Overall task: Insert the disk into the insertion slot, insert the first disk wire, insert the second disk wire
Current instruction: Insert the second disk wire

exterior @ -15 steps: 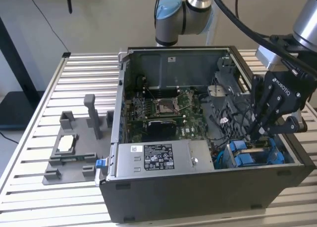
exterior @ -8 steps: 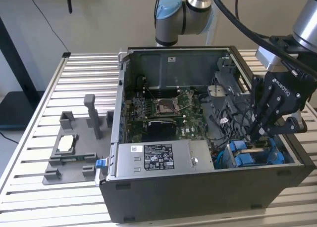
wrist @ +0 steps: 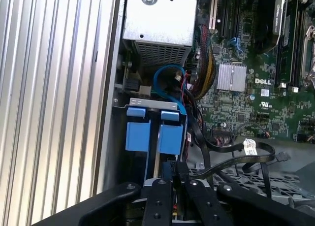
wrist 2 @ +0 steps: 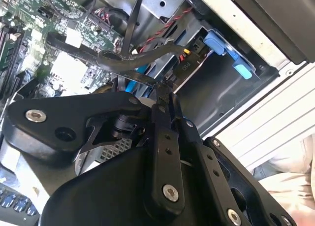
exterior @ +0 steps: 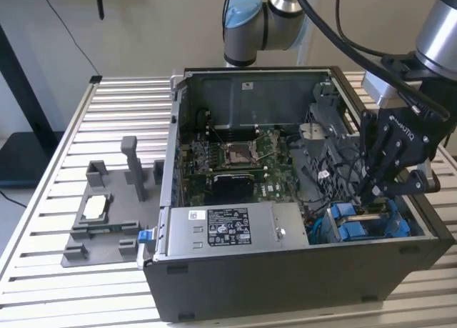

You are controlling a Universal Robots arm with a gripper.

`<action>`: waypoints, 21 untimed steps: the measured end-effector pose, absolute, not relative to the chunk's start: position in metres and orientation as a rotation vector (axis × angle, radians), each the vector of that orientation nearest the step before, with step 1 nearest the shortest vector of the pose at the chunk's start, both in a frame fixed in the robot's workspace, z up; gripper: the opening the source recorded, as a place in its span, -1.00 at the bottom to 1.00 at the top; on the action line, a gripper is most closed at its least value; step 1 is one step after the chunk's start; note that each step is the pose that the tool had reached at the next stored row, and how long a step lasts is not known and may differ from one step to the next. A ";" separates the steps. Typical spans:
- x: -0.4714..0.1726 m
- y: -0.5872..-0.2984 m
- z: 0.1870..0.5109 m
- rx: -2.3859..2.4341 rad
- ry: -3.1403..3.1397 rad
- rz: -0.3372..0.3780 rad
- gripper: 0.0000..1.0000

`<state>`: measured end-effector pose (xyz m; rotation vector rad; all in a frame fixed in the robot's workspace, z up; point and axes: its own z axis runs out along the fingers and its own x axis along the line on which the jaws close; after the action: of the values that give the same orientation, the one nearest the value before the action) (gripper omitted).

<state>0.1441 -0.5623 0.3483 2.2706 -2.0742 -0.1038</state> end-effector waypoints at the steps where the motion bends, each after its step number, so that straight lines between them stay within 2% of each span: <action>1: 0.144 -0.562 0.348 2.273 -2.076 -0.099 -0.68; 21: 0.147 -0.564 0.343 2.234 -2.150 -0.111 -0.68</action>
<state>0.1465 -0.5639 0.3432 2.2344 -2.1498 -0.1105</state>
